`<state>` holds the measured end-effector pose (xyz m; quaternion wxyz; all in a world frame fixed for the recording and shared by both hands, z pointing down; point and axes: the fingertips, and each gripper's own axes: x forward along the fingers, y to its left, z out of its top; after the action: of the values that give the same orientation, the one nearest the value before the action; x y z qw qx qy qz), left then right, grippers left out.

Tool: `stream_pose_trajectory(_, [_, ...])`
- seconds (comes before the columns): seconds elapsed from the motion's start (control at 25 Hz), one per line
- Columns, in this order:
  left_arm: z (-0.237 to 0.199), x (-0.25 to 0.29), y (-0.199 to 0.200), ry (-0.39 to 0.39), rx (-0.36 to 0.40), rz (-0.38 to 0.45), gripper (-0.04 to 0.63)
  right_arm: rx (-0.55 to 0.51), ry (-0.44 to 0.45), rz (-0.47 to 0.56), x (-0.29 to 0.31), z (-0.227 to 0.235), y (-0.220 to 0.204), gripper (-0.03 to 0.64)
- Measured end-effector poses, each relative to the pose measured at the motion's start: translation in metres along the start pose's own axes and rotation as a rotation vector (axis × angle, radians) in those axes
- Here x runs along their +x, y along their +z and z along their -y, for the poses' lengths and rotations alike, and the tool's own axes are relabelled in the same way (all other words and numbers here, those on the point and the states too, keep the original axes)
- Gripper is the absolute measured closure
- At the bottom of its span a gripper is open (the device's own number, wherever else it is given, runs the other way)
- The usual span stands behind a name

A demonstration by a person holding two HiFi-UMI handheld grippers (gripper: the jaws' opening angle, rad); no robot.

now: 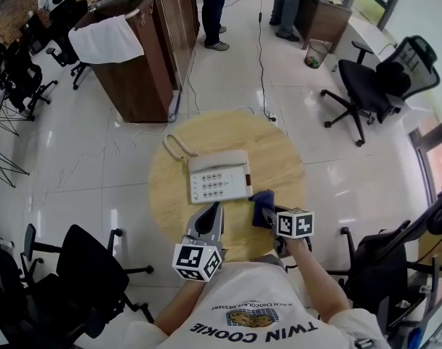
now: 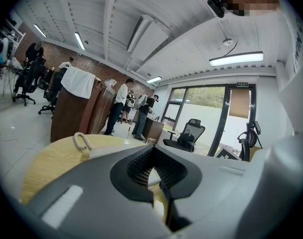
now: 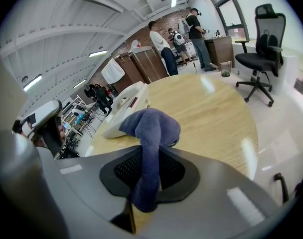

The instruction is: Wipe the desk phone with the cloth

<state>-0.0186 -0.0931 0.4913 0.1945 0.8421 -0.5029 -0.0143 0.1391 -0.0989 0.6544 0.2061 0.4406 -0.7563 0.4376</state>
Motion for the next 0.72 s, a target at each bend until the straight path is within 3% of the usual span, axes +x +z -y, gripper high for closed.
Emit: stream_pose_trajectory(0.72, [-0.027, -0.010, 0.009, 0.047, -0.016, 0.026, 0.603, -0.063, -0.044, -0.011, 0.033, 0.006, 0.057, 0.552])
